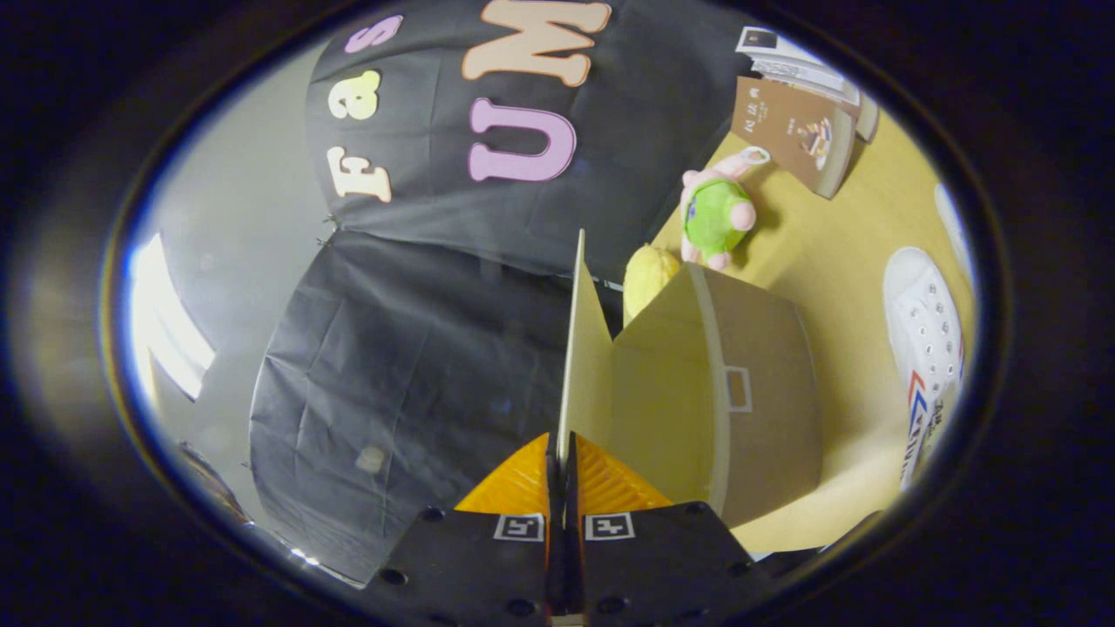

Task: Open the storage box then place both shoes into the box .Put the left shoe in first, then the right shoe, with the right side of both shoes facing outward in a uniform manner.

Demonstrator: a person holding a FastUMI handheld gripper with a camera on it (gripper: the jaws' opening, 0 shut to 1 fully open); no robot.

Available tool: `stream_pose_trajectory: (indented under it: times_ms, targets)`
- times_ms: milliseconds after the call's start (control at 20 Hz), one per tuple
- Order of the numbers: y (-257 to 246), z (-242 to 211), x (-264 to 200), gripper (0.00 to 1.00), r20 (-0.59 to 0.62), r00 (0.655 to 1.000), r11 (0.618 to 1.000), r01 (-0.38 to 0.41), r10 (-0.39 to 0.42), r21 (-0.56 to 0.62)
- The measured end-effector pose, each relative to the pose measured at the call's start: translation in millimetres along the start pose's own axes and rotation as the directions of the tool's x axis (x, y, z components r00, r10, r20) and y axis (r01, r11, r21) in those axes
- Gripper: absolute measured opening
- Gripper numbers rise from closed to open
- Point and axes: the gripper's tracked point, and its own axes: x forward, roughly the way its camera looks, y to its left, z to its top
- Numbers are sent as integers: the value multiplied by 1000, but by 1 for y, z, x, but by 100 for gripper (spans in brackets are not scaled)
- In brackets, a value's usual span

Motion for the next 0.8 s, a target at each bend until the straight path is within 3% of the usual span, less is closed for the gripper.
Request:
stream_pose_trajectory:
  times_ms: [800]
  targets:
    - [101,-47,91,4,-58,995,986,-83,75,-146]
